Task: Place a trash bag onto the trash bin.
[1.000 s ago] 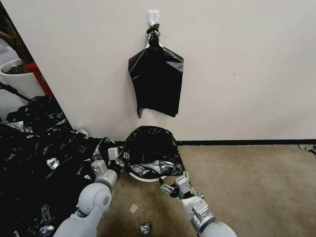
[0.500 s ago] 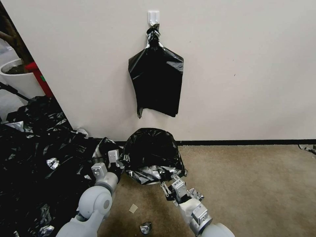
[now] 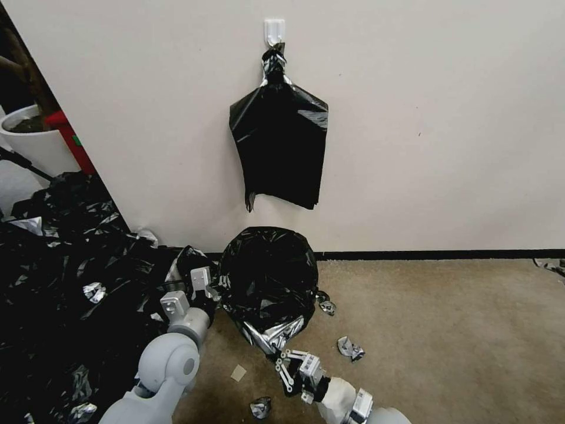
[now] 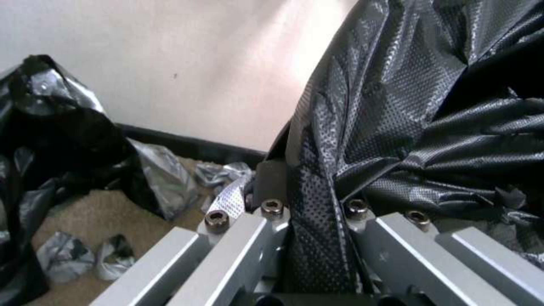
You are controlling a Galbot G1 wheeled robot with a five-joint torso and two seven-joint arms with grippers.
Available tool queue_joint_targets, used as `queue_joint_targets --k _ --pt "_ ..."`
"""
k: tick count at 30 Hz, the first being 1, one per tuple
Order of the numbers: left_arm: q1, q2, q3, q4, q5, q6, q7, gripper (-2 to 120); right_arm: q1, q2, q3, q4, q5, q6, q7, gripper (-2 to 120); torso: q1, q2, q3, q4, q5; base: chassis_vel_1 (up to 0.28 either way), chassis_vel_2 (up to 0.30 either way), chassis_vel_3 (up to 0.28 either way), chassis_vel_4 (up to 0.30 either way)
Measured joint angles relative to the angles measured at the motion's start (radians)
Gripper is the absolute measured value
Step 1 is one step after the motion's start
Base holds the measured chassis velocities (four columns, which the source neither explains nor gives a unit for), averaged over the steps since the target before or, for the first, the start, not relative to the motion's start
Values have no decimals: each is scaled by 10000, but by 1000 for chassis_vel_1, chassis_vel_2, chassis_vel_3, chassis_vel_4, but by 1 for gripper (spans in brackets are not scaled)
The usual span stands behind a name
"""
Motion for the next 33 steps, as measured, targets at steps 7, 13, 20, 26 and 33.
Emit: queue_joint_targets --k 7,13,20,26,33 --pt "113 87 -43 -212 -109 45 -2 3 796 432 754 -1446 -2276 323 306 0 0 0 0 1 2 0 0 0 0" --pt "132 110 -43 -242 -140 48 -2 3 988 612 1779 -1653 -4642 650 321 3 0 0 0 1 -1 0 0 0 0" --pt "-229 58 -5 72 -141 -209 -15 3 809 152 2128 -2195 -1570 2226 -4236 34 0 0 0 0 1 0 0 0 0" --pt "-314 56 -5 126 -145 -223 -31 3 812 125 3254 -2339 -877 2801 -7267 52 0 0 0 -1 0 0 0 0 0" --pt "-231 -79 130 325 82 -348 -42 3 617 -172 2929 -877 2460 2079 -6291 66 0 0 0 0 -1 0 0 0 0"
